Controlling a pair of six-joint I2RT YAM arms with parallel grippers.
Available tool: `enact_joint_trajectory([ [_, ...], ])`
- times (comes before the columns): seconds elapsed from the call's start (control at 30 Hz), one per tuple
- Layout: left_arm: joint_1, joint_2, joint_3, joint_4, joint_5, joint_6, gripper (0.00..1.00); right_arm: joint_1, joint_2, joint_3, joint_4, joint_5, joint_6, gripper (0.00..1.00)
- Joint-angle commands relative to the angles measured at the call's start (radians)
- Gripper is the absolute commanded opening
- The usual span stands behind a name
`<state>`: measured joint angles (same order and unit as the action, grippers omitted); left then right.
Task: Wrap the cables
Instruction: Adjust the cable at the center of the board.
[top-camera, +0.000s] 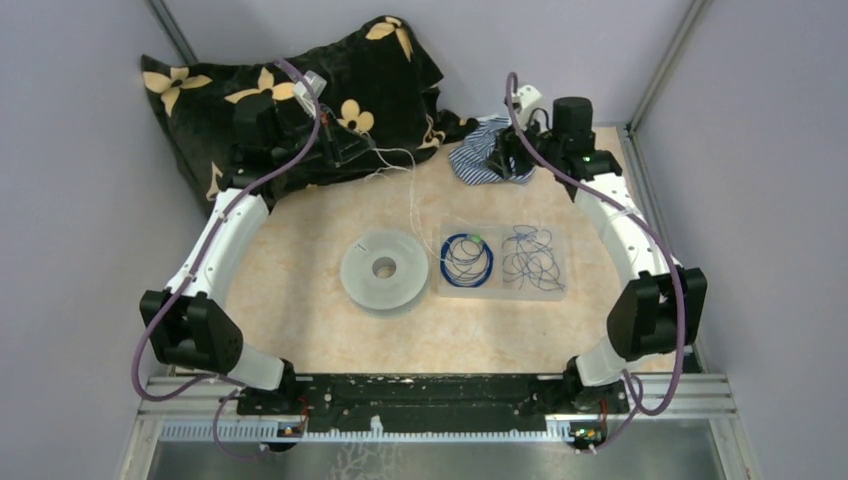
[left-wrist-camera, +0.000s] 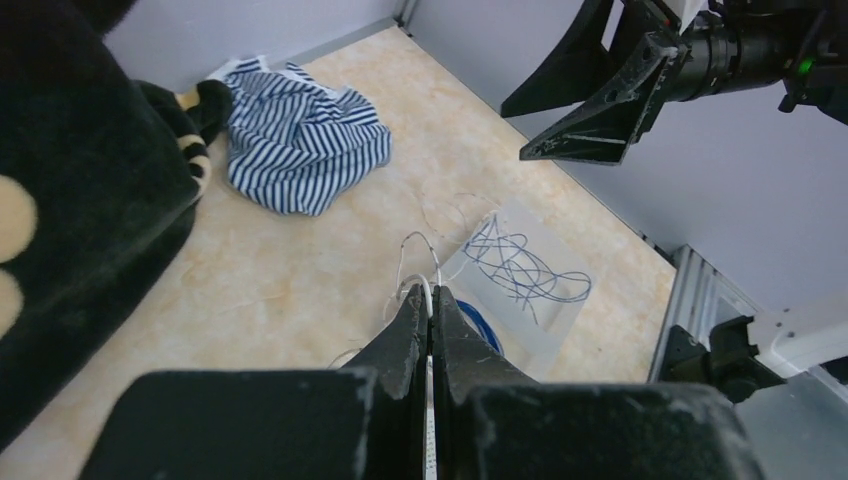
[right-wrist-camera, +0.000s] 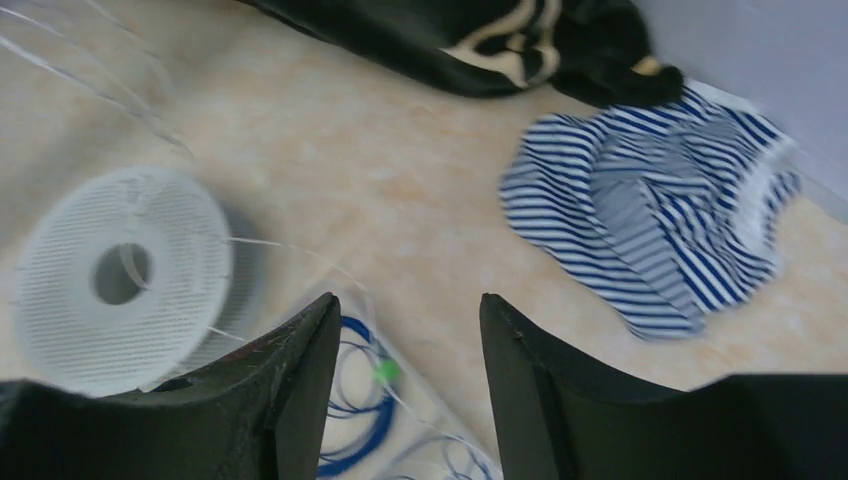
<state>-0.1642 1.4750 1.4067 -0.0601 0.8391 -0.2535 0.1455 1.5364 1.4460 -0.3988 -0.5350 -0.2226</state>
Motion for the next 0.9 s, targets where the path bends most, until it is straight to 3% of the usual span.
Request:
enact_joint_trajectory([
  [0.0,-0.041,0.014,0.033,0.029,0.038,-0.059,0.0,0.091,-0.01,0.097,0.131,-0.161,0.134,0.57],
  [0.23,-0.096,0.017,0.01,0.064,0.05,-0.1,0.0,0.202,0.061,0.143,0.18,-0.186,0.209,0.61],
  [0.5,-0.134,0.024,-0.016,0.113,0.062,-0.158,0.0,0.264,0.066,0.074,0.216,-0.155,0.215,0.61],
  [0.87,-0.158,0.036,-0.043,0.169,0.114,-0.243,0.0,0.315,0.081,-0.008,0.269,0.032,0.21,0.6],
])
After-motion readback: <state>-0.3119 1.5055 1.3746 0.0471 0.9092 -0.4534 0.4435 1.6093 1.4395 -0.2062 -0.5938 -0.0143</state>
